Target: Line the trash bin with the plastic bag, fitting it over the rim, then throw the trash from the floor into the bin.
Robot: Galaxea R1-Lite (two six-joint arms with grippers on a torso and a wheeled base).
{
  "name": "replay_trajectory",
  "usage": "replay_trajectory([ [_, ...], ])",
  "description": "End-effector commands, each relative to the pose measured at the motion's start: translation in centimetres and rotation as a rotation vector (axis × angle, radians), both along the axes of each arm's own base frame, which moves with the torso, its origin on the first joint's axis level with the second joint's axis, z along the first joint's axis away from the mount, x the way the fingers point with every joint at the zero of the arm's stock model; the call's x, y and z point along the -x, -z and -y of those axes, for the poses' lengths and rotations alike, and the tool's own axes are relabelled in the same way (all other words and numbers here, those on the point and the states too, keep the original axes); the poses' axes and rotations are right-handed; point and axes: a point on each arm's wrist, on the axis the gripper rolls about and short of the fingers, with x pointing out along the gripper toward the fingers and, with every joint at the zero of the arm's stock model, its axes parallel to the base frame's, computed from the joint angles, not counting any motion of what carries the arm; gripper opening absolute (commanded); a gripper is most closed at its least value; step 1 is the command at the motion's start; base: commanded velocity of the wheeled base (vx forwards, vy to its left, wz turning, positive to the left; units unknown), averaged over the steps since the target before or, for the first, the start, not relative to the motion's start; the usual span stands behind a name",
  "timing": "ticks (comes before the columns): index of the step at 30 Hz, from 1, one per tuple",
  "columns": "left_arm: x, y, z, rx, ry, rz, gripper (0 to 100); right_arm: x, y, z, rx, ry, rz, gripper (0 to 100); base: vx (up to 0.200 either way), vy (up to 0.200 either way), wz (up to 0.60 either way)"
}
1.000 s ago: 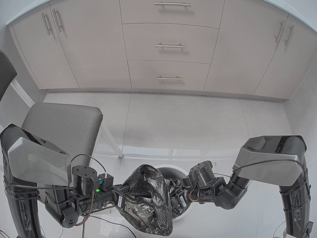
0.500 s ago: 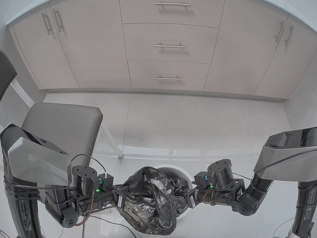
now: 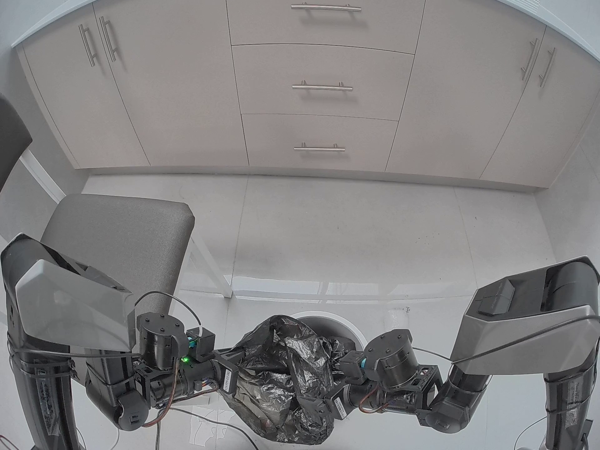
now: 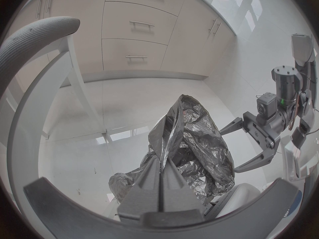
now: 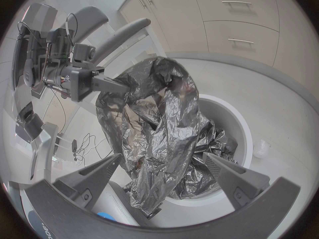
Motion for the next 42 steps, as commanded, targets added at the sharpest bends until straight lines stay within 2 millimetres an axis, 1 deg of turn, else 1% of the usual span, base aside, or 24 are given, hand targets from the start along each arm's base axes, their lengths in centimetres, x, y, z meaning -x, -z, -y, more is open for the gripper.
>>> replay_trajectory([
  [1,0.0,0.0,0.0,0.000,0.000,0.000,0,0.0,1.6,-0.1,0.028,-0.002,-0.027,100,0.000,0.000,0.00],
  [6,0.0,0.0,0.0,0.000,0.000,0.000,0,-0.7,2.0,0.1,0.029,0.018,-0.030,100,0.000,0.000,0.00],
  [10,0.0,0.0,0.0,0.000,0.000,0.000,0,-1.1,1.9,0.0,0.020,0.025,-0.021,100,0.000,0.000,0.00],
  [11,0.0,0.0,0.0,0.000,0.000,0.000,0,-1.1,1.9,0.0,0.020,0.025,-0.021,0,0.000,0.000,0.00],
  [17,0.0,0.0,0.0,0.000,0.002,0.000,0,-1.2,1.9,0.0,0.005,0.035,-0.022,0,0.000,0.000,0.00],
  [21,0.0,0.0,0.0,0.002,0.001,-0.001,0,-1.3,2.3,-0.1,-0.006,0.036,-0.010,0,0.000,0.000,0.00],
  [28,0.0,-0.1,0.1,0.005,0.000,0.002,0,-1.4,1.8,0.2,-0.018,0.045,0.007,0,0.000,0.000,0.00],
  [30,-0.1,-0.1,0.1,0.005,-0.004,0.006,0,-1.4,1.4,0.6,-0.017,0.055,0.015,0,0.000,0.000,0.00],
  [33,-0.8,0.3,0.3,0.002,-0.034,0.020,0,-1.4,0.7,2.0,0.012,0.074,0.032,0,0.000,0.000,0.00],
  [35,-1.6,0.5,0.6,0.015,-0.095,0.028,0,-1.4,0.4,3.1,0.055,0.068,0.063,0,0.000,0.000,0.00],
  [36,-1.7,0.5,0.6,0.018,-0.111,0.027,0,-1.5,0.3,3.4,0.062,0.069,0.069,0,0.000,0.000,0.00],
  [37,-2.0,0.8,0.8,0.033,-0.145,0.021,0,-1.6,-0.3,4.1,0.074,0.072,0.094,0,0.000,0.000,0.00],
  [40,-2.0,0.8,0.9,0.037,-0.147,0.018,0,-1.2,-1.4,4.9,0.068,0.082,0.112,0,0.000,0.000,0.00],
  [42,-1.9,0.9,1.1,0.035,-0.139,0.014,0,-0.9,-1.8,5.2,0.071,0.083,0.113,0,0.000,0.000,0.00],
])
